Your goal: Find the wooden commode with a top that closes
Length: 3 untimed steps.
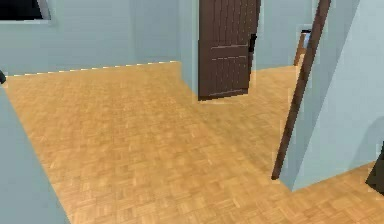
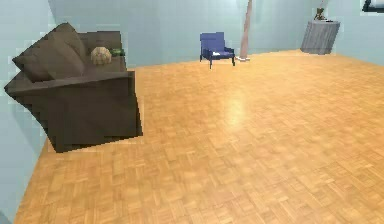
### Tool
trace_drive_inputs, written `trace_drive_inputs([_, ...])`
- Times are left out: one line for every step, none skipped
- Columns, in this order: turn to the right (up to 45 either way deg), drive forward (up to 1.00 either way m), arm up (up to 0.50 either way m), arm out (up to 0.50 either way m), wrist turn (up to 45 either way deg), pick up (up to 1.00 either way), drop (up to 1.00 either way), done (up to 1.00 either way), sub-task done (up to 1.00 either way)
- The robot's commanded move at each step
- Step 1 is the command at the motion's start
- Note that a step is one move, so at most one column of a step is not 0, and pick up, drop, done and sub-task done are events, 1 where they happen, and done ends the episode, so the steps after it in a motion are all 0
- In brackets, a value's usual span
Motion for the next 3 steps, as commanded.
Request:
trace_drive_inputs([0.0, 1.0, 0.0, 0.0, 0.0, 0.0, 0.0, 0.0, 0.0])
trace_drive_inputs([0.0, 0.1, 0.0, 0.0, 0.0, 0.0, 0.0, 0.0, 0.0])
trace_drive_inputs([-45.0, 0.0, 0.0, 0.0, 0.0, 0.0, 0.0, 0.0, 0.0])
